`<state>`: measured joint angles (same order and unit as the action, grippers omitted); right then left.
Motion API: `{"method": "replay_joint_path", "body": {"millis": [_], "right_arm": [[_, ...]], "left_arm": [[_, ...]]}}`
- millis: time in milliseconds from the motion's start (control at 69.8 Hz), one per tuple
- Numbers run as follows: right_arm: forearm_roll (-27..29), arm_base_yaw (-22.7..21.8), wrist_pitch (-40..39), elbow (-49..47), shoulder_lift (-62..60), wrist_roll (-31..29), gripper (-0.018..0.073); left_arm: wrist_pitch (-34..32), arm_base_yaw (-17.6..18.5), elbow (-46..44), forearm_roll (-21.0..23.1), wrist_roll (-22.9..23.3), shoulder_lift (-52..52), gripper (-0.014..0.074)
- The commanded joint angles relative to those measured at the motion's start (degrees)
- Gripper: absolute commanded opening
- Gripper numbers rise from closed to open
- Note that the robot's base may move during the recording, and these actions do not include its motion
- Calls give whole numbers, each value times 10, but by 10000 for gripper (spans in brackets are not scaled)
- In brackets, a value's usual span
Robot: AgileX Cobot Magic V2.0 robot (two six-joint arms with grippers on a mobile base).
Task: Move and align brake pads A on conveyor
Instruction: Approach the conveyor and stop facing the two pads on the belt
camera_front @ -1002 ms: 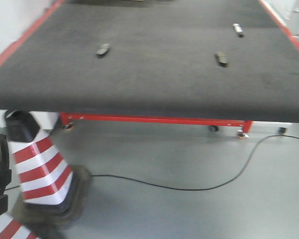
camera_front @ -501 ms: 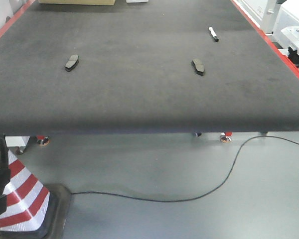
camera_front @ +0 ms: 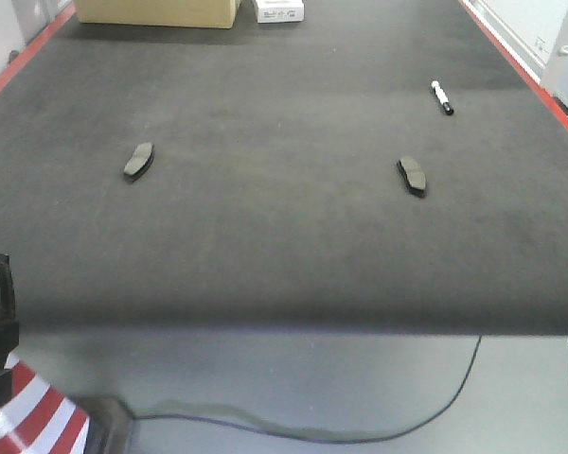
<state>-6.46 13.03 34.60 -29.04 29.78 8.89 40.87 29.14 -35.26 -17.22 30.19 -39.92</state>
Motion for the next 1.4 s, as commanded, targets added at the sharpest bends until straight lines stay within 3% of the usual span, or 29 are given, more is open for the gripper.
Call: {"method": "replay_joint_path", "body": {"millis": [0,1389], "right_arm": [[-7,-2,-52,-17,0,-3,-2],[-7,-2,-52,-17,0,-3,-2]], "left_arm": [[-41,1,-16,-10,6,3,-8],[-41,1,-16,-10,6,3,-8]]}}
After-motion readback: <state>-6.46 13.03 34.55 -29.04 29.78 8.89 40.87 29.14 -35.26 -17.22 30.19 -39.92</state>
